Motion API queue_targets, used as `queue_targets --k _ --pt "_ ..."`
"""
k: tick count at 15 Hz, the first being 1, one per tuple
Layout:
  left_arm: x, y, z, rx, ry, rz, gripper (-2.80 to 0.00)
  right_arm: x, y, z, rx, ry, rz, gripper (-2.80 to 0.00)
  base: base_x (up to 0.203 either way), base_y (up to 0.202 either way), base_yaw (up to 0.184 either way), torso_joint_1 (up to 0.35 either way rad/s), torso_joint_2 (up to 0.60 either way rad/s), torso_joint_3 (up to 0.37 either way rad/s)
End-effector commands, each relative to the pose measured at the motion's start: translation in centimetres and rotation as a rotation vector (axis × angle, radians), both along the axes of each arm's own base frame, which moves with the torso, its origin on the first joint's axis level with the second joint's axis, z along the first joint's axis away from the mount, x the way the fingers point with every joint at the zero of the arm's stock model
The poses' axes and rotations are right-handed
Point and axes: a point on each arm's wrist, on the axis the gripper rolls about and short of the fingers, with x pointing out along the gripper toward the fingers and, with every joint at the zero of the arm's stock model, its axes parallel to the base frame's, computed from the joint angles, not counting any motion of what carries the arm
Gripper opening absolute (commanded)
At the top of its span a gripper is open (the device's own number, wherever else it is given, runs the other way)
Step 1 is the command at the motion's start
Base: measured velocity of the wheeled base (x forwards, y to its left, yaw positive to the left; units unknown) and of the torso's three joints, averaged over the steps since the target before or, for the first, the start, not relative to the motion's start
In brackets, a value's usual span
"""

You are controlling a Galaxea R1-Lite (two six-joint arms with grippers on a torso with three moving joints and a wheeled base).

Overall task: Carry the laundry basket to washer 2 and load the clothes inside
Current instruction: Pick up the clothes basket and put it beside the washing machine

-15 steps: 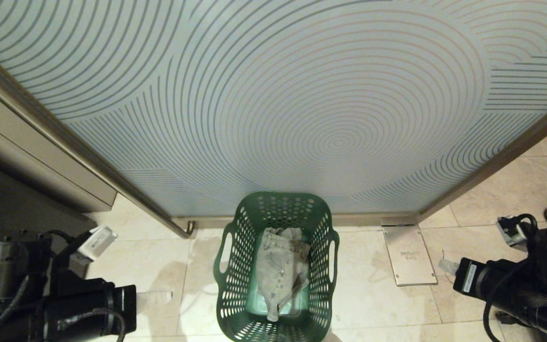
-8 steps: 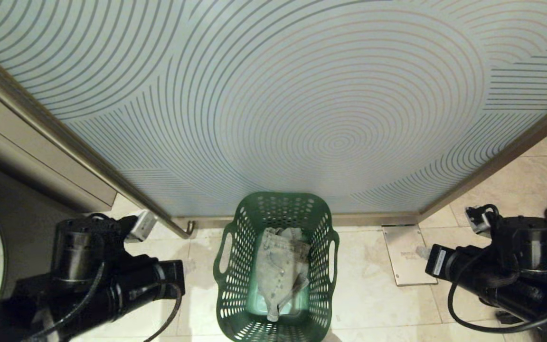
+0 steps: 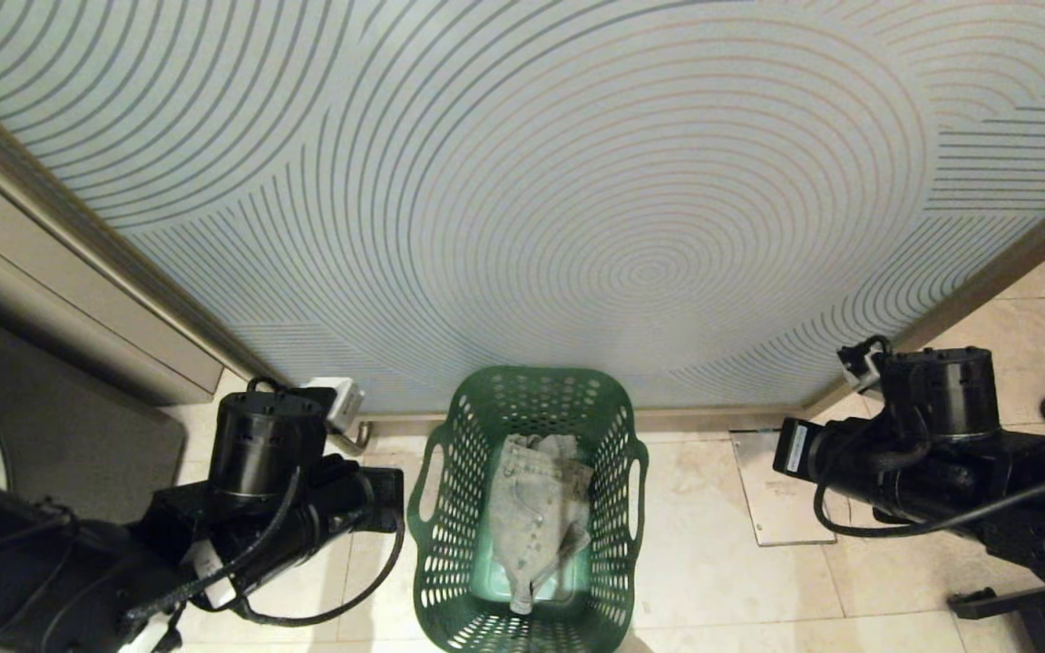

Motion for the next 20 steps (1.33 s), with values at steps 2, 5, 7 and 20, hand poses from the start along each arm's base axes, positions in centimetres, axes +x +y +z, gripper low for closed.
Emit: queue_targets --k 2,5,7,20 --pt "1.0 0.8 -0.6 0.017 0.008 0.066 -2.80 0.1 1.7 0.2 0.020 -0.009 0.047 -2.80 0.000 0.000 0.000 0.000 0.00 0.000" --pt "2.0 1.2 -1.0 0.039 0.010 0.089 -2.80 0.4 2.5 -0.3 0.028 0.011 0.060 -2.80 0.000 0.000 0.000 0.000 0.00 0.000" --pt "2.7 1.0 -1.5 0.064 0.015 0.080 0.00 1.2 3.1 -0.8 0.027 0.021 0.069 0.00 0.000 0.000 0.000 0.000 0.00 0.000" --pt "4.8 1.0 -2.4 0.073 0.030 0.099 0.00 5.6 6.7 -2.5 0.050 0.021 0.113 0.00 0.000 0.000 0.000 0.000 0.00 0.000"
